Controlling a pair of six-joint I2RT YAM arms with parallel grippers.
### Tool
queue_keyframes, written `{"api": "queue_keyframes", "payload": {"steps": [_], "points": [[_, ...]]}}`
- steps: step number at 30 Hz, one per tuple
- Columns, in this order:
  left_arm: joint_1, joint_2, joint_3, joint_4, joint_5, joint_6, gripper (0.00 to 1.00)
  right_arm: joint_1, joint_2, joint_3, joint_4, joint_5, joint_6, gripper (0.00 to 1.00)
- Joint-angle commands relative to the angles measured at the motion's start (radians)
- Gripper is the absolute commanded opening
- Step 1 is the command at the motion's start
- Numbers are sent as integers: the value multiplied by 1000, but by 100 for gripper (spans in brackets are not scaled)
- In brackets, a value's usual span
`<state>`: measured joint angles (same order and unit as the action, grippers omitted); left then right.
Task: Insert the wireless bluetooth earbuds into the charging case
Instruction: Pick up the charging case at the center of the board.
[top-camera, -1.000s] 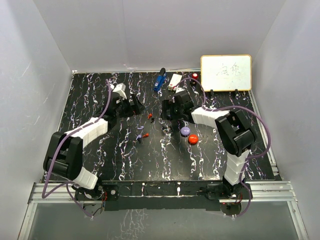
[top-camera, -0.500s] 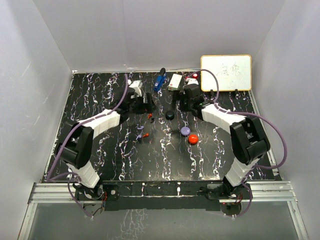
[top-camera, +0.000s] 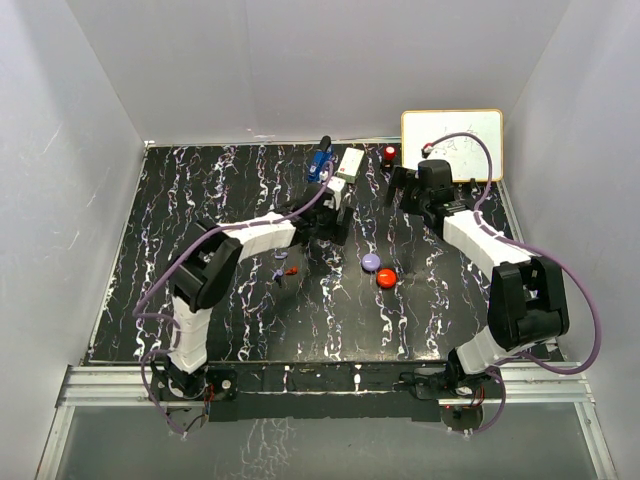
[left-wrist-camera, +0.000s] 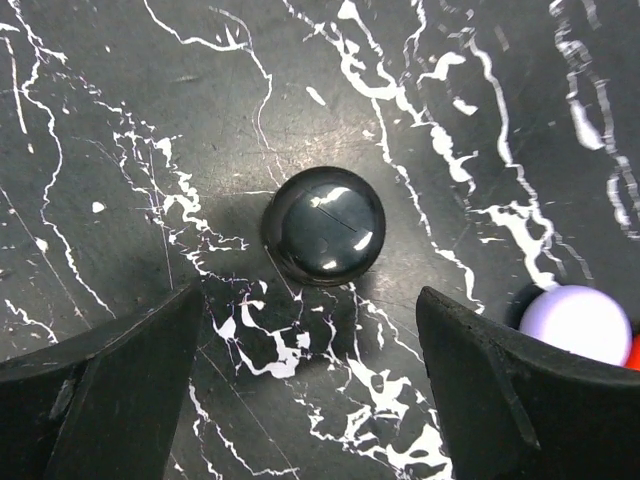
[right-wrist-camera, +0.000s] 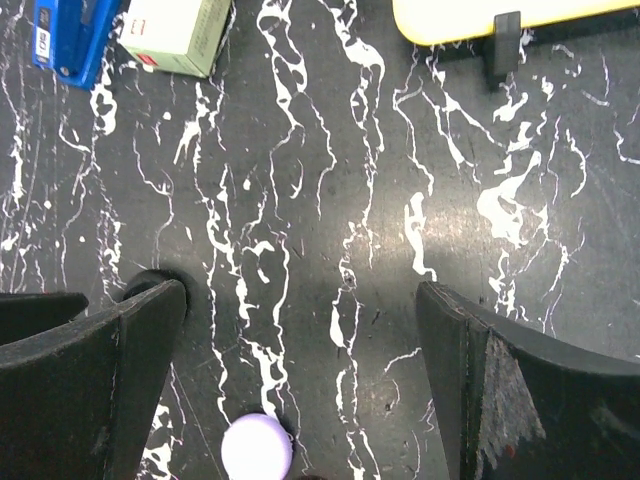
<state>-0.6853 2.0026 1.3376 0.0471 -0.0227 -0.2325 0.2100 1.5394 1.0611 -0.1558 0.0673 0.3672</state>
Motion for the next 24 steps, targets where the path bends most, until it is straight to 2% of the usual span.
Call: {"api": "queue_keyframes", "payload": {"steps": [1,13,20,24], "points": [[-39,30,65,-50,-122,69,85,-29,-41,-24,38,-48,-11,98],[-70,144,148,-49,-215,115,84,-40,-50,-35,54,-85,-8,98],[-71,158,145,-55,-222,117,70,-40,-43,-35,56,-100,-6,99],[-71,147,119,-46,-222,116,56,-40,-37,-36,56,-114,-2,98]]}}
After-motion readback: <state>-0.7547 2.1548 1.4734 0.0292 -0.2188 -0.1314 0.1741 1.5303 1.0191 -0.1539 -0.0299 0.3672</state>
